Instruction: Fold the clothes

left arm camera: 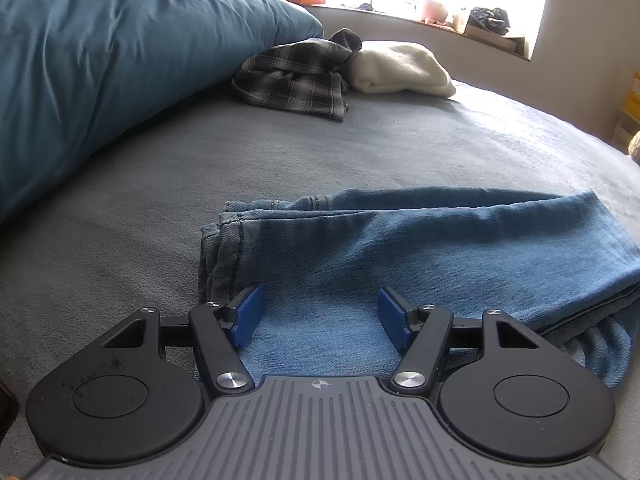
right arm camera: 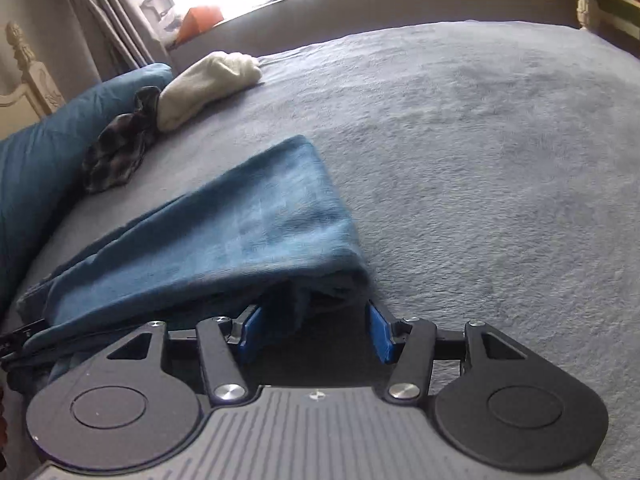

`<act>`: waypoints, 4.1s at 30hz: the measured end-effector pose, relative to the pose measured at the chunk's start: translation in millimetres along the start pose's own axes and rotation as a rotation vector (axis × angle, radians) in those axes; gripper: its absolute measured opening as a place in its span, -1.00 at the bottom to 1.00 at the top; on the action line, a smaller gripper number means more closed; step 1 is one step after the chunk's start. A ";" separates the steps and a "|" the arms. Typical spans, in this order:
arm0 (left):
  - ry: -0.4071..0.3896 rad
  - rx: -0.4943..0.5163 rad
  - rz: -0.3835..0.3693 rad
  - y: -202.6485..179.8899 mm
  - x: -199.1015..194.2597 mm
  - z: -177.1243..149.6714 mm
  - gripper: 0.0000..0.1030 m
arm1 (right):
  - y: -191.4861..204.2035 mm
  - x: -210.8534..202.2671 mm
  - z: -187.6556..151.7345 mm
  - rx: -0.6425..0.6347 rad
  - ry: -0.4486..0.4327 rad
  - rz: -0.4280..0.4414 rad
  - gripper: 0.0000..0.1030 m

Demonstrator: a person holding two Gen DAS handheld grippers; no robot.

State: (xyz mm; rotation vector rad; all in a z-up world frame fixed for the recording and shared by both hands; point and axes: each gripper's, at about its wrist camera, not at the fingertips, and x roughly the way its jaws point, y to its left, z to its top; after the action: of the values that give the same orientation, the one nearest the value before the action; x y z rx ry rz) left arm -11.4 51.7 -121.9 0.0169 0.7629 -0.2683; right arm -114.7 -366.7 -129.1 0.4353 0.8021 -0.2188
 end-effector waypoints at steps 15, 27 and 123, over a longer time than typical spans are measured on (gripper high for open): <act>-0.004 -0.001 0.002 -0.1 0.0 -1.9 0.23 | -19.7 12.6 6.4 0.154 -0.077 -0.020 0.11; 0.004 0.014 -0.005 -0.2 0.7 -1.1 0.24 | 32.6 10.4 -13.2 -0.544 -0.207 -0.280 0.13; -0.167 0.598 -0.371 -125.5 -55.5 -56.1 0.25 | 47.4 15.0 -11.7 0.475 0.346 0.345 -0.55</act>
State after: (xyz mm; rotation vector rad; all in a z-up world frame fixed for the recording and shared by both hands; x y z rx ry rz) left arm -118.7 -50.2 -114.3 0.4165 0.4931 -0.8346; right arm -95.4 -319.6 -133.4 1.0708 0.9975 -0.0067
